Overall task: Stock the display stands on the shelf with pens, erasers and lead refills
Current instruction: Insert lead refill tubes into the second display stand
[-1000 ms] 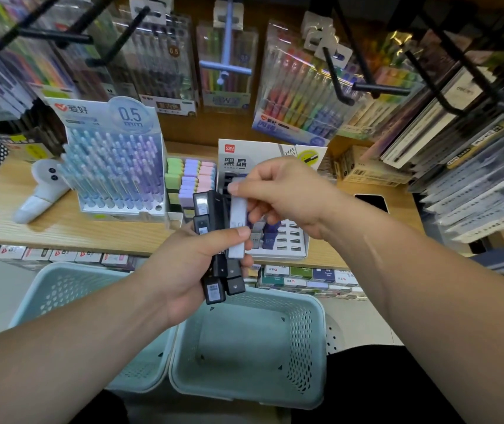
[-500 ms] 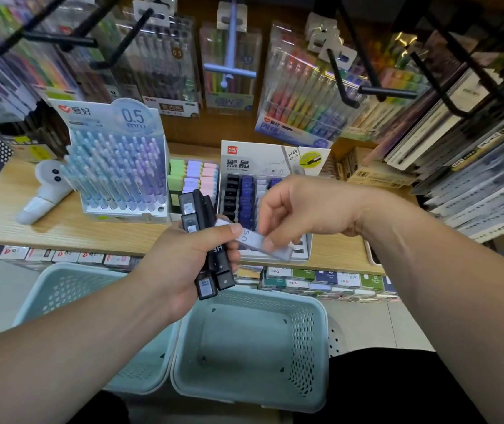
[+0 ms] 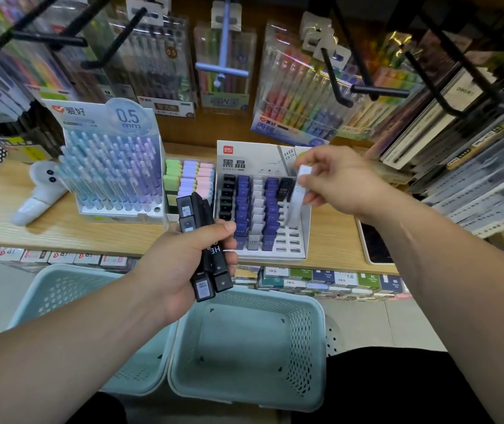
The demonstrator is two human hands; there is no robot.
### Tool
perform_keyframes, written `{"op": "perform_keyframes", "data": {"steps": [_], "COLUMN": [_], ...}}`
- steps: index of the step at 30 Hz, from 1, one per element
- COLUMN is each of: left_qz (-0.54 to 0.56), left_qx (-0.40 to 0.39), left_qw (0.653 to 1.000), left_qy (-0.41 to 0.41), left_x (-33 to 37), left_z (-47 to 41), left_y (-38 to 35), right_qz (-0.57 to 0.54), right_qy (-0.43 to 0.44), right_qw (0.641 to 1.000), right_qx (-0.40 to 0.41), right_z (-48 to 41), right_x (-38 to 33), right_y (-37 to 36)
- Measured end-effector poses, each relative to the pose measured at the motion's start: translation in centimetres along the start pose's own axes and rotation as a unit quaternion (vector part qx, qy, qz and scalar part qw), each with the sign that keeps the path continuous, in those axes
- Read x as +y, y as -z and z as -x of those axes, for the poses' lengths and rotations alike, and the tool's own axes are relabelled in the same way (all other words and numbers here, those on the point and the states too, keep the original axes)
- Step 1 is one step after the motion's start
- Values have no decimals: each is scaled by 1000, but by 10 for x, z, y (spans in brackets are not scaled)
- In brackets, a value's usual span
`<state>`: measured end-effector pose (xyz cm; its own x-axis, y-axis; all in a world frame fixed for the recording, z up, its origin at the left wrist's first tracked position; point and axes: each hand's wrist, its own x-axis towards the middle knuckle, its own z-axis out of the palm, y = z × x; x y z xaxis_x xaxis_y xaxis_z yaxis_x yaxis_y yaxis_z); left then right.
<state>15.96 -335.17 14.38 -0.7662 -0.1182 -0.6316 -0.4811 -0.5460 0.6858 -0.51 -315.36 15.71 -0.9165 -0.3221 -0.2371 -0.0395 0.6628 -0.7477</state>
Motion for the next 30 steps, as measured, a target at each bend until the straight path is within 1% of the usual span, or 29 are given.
{"op": "perform_keyframes", "data": {"steps": [2, 3, 5, 8, 13, 17, 22, 27, 30], "left_qz": [1, 1, 0, -2, -1, -1, -1, 2, 2], "left_qx": [-1, 0, 0, -1, -3, -1, 0, 0, 1], "left_qw": [1000, 1000, 1000, 1000, 1000, 1000, 1000, 1000, 1000], "left_qy": [2, 2, 1, -2, 4, 7, 5, 8, 9], "left_x": [0, 0, 0, -1, -1, 0, 0, 1, 1], "left_z": [0, -1, -1, -1, -3, -4, -5, -4, -3], "left_y": [0, 0, -1, -1, 0, 1, 2, 2, 2], "right_qz": [72, 112, 169, 199, 205, 251, 266, 250, 268], "right_qy": [14, 26, 48, 75, 104, 133, 130, 125, 126], "right_qw": [995, 990, 979, 969, 968, 956, 952, 958, 953], "right_qx": [64, 83, 105, 125, 96, 77, 75, 71, 67], "right_z": [-8, -10, -11, -11, -16, -18, -22, -23, -24], "right_x": [15, 21, 28, 32, 40, 44, 44, 46, 48], "right_y": [4, 4, 4, -1, -12, -16, -18, -18, -19]}}
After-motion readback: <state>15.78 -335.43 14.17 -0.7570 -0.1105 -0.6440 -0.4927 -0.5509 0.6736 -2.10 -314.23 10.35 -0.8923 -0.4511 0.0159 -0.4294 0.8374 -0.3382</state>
